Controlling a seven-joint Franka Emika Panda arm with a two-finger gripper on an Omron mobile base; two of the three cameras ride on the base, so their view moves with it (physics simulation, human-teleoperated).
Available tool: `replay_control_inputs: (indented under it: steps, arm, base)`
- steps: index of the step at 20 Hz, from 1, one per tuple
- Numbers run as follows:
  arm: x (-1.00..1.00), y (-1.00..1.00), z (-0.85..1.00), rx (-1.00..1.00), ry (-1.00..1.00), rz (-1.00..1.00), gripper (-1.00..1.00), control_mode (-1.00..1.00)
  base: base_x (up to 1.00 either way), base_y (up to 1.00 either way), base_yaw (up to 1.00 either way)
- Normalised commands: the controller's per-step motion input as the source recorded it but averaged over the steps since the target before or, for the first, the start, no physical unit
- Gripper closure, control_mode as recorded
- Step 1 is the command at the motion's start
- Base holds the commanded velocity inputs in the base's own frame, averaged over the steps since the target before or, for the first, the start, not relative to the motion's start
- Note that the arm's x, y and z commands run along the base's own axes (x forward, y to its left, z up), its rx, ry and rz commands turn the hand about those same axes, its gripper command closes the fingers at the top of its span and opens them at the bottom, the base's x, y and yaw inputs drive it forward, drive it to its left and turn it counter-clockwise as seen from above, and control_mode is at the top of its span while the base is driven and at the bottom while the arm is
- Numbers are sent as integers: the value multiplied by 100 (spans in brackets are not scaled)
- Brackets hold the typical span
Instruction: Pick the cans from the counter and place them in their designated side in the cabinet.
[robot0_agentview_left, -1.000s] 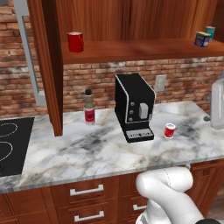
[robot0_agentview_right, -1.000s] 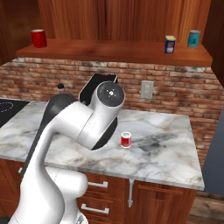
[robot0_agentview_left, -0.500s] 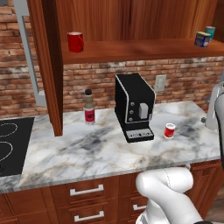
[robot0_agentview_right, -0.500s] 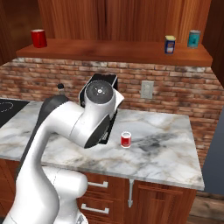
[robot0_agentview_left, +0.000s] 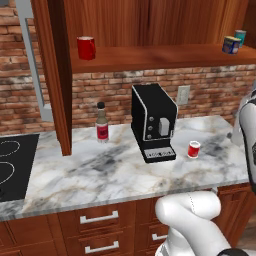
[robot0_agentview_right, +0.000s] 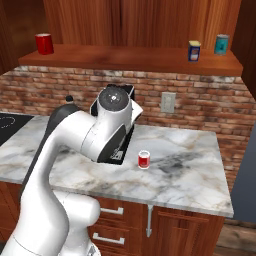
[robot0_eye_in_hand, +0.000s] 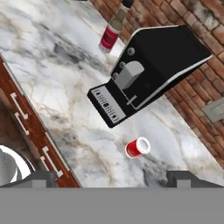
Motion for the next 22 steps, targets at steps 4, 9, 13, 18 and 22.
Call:
replay_control_inputs:
  steps: [4, 9, 13, 18, 22]
  arm:
    - [25, 0, -15, 0, 4, -15, -100, -100]
    - [20, 0, -19, 0, 3, -18, -100, -100]
    - [16, 0, -19, 0, 0, -17, -100, -100]
    - [12, -2, -11, 2, 4, -11, -100, -100]
    - [16, -2, -12, 5, 12, -2, -100, -100]
  base:
    - [0, 0, 0]
    - [0, 0, 0]
    - [0, 0, 0]
    - [0, 0, 0]
    - [0, 0, 0]
